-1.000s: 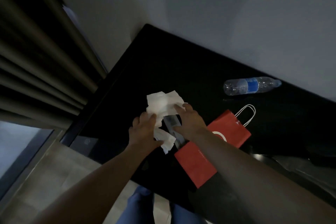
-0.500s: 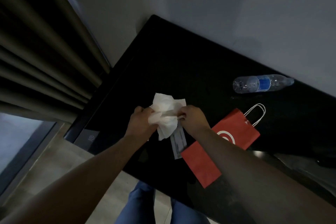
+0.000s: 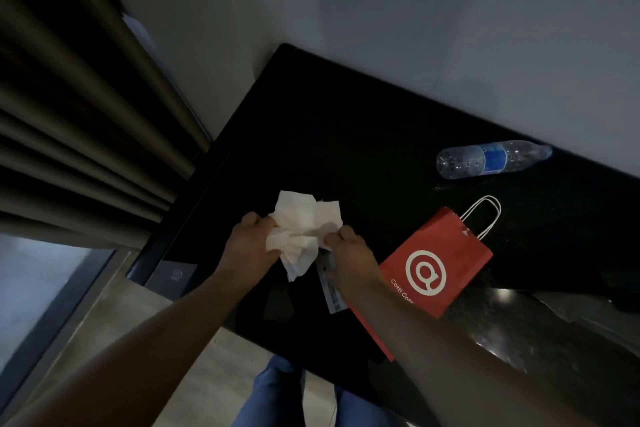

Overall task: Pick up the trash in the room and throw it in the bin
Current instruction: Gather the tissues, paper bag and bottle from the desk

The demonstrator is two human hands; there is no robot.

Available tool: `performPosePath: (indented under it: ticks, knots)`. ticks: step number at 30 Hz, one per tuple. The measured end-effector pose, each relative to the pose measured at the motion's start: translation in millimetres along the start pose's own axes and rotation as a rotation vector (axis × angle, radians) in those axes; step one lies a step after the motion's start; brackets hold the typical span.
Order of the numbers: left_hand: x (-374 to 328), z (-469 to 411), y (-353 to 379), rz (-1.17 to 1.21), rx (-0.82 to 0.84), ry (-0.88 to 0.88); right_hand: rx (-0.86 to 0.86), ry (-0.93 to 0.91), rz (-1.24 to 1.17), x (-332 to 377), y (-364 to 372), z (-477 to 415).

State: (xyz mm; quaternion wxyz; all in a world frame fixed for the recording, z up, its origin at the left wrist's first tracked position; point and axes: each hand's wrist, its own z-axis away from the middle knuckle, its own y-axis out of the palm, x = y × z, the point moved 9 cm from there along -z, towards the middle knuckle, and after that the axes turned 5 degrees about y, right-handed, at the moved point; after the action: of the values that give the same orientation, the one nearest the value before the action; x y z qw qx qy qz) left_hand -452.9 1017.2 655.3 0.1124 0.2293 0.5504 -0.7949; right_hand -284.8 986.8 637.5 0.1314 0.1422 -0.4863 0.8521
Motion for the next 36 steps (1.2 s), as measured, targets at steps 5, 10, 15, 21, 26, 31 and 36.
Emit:
performPosePath:
  ticks: [5,10,15,21,26,31,36]
  knots:
    - [7,4,4,0.033,0.015,-0.030,-0.005,0.013,-0.049,6,-4,-6]
    - [6,9,-5,0.128,-0.018,-0.039,-0.018,0.036,-0.155,6,-9,-6]
    - [-34,0,-26,0.175,-0.071,0.086,-0.163,0.013,-0.227,-12,-58,11]
    - [-116,-17,-27,0.175,-0.063,0.229,-0.328,0.100,-0.255,-65,-110,56]
    - [-175,-21,-3,0.151,-0.014,0.293,-0.378,0.219,-0.338,-112,-121,98]
    - [-210,-20,26,0.121,0.056,0.317,-0.505,0.267,-0.340,-144,-124,132]
    - [-226,-20,52,0.010,0.110,0.324,-0.467,0.347,-0.392,-165,-98,139]
